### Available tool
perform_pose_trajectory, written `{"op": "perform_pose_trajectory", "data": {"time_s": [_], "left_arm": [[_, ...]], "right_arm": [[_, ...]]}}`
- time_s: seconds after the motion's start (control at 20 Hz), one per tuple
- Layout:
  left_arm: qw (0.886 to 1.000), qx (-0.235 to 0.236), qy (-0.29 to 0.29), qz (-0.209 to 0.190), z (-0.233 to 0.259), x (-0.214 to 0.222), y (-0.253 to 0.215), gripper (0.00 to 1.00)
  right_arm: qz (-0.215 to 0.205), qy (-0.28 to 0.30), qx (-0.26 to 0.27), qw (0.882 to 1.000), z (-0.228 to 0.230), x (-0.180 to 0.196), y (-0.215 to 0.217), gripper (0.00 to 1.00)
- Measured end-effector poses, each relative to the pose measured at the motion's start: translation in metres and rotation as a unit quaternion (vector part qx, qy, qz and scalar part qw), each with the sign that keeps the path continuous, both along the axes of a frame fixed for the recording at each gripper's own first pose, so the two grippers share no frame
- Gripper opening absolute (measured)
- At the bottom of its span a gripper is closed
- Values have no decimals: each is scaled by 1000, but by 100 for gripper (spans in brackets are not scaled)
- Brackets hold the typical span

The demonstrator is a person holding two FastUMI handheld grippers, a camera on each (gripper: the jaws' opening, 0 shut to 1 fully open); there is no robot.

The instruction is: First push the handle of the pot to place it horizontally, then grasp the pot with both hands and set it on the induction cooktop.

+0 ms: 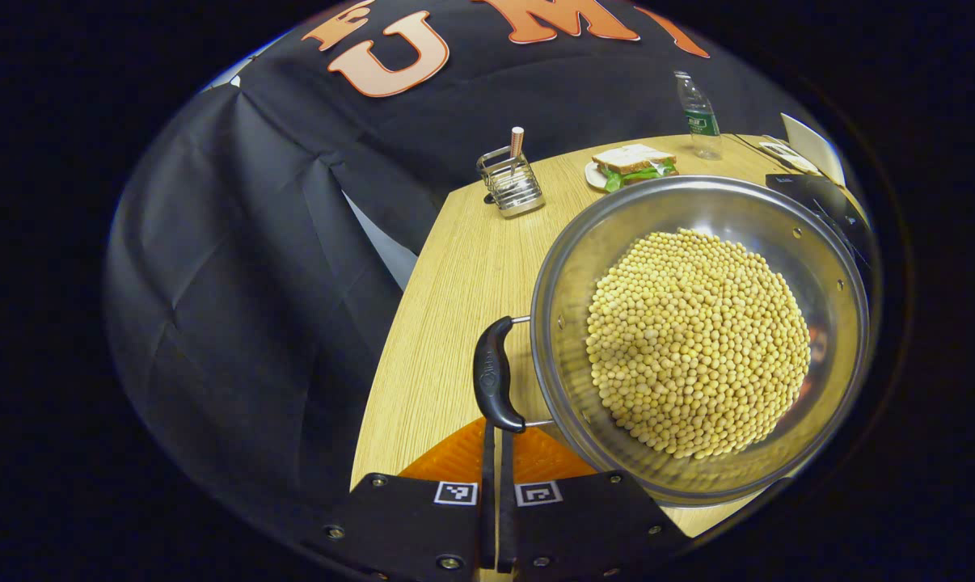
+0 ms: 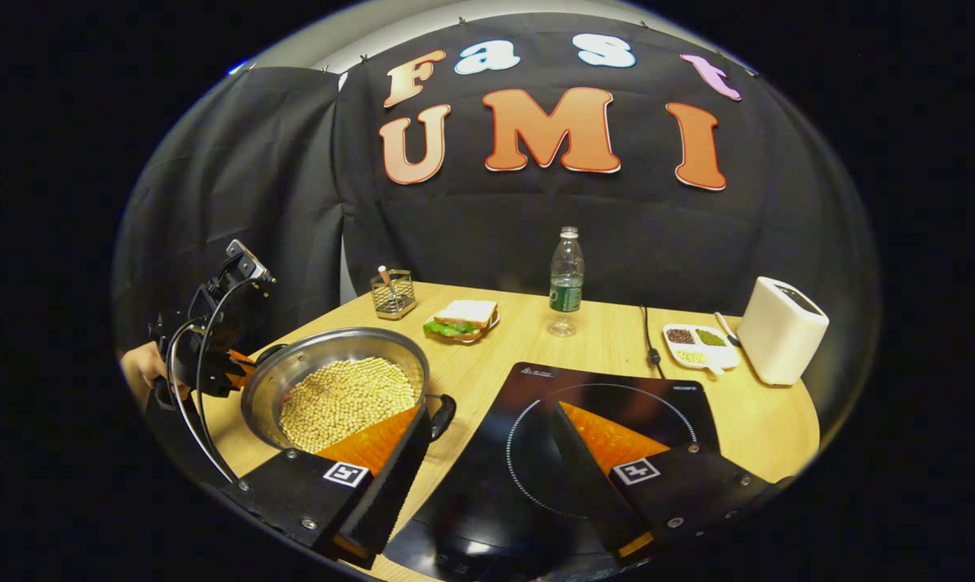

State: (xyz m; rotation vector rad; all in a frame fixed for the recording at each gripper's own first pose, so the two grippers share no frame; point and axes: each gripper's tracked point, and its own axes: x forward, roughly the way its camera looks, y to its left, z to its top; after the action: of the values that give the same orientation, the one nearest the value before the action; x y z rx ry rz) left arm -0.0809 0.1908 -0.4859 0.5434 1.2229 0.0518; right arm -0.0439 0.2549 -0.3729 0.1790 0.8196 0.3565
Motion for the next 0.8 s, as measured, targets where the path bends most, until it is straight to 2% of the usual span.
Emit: {"op": "perform_pose_trajectory", "data": {"time_s": [0.25,0.3,0.35,0.65,0.75,0.8], "left_arm": [[1000,-1,-18,-8,-9,15,7,3],[1000,1,-22,-8,-9,19,8,3],[1000,3,-26,-7,-11,23,11,3],[999,-7,-45,-16,-3,30,19,3],[998,-30,-59,-4,8,34,20,4],[997,-47,-66,6,16,35,20,7]], "right_arm": [[3,33,18,999,-16,-1,27,94],[3,44,26,999,-18,-3,32,97],[2,53,31,998,-21,-3,37,94],[8,76,36,996,-33,-7,53,94],[6,81,39,996,-33,-6,59,94],[5,84,42,996,-35,-5,62,94]]}}
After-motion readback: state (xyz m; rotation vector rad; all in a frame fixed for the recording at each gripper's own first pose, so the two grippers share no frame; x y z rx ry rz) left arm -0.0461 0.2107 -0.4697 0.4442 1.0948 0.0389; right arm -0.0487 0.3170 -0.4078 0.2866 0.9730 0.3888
